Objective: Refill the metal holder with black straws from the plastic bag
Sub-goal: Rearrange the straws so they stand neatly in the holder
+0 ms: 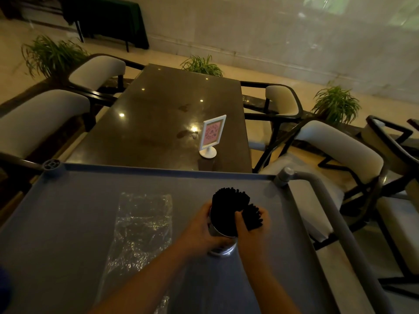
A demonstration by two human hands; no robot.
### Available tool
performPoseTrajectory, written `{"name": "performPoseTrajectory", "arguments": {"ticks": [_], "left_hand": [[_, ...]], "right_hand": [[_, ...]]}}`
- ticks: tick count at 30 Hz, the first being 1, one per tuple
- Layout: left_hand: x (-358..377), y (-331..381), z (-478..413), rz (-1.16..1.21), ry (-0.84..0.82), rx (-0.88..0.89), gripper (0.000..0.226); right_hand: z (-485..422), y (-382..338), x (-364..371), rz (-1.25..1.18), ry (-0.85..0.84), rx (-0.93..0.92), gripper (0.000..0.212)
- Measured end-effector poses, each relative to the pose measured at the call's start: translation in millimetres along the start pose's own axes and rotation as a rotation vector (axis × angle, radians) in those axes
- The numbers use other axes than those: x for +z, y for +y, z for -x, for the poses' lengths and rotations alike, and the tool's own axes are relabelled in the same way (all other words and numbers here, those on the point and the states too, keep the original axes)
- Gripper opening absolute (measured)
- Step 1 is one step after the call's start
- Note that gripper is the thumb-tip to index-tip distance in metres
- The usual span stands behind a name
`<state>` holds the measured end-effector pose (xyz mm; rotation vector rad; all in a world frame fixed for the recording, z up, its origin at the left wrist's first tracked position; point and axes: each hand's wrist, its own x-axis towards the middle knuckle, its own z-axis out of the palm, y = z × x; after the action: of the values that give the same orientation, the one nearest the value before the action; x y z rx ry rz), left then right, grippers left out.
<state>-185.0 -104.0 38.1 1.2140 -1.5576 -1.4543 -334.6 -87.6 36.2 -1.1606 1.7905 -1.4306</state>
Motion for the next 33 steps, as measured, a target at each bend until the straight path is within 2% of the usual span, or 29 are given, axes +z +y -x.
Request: {"name": "performPoseTrajectory", "arguments": {"ticks": [2,5,9,11,14,16,23,26,30,33], "left_hand": [[0,0,1,-0.011,-0.006,-0.006,0.086],[-1,-1,0,-0.007,-0.012,-0.005,0.091],[-12,0,-2,0.016,-0.083,-0.025,0.092],[-19,2,-3,0.018,-0.129,-0.047,0.092],[-26,11,-7,0.039,-0.189,-0.075,0.093],[-27,18,-12,0.034,-0.199,-0.079,0.095],[-26,26,-27,-0.006,-0.056,-0.078,0.051],[-20,24,-28,-0.029,-0.01,-0.082,0.042],[-16,28,-29,-0.032,0.062,-0.081,0.038],[-17,26,-29,-0.051,0.119,-0.064,0.026]], "right_hand": [[1,6,3,-0.026,-0.061,0.054,0.025],[0,6,2,-0.007,-0.096,0.029,0.028],[-2,3,-11,-0.102,-0.151,0.041,0.061],[-7,2,-18,-0.097,-0.279,0.063,0.078],[-16,-2,-21,-0.087,-0.502,0.099,0.075],[-19,-6,-20,-0.087,-0.546,0.124,0.077],[-17,-31,-22,-0.143,-0.668,0.131,0.075],[-11,-36,-23,-0.155,-0.705,0.129,0.074],[-15,-51,-24,-0.142,-0.727,0.114,0.088],[-11,-49,-23,-0.171,-0.722,0.082,0.099]]}}
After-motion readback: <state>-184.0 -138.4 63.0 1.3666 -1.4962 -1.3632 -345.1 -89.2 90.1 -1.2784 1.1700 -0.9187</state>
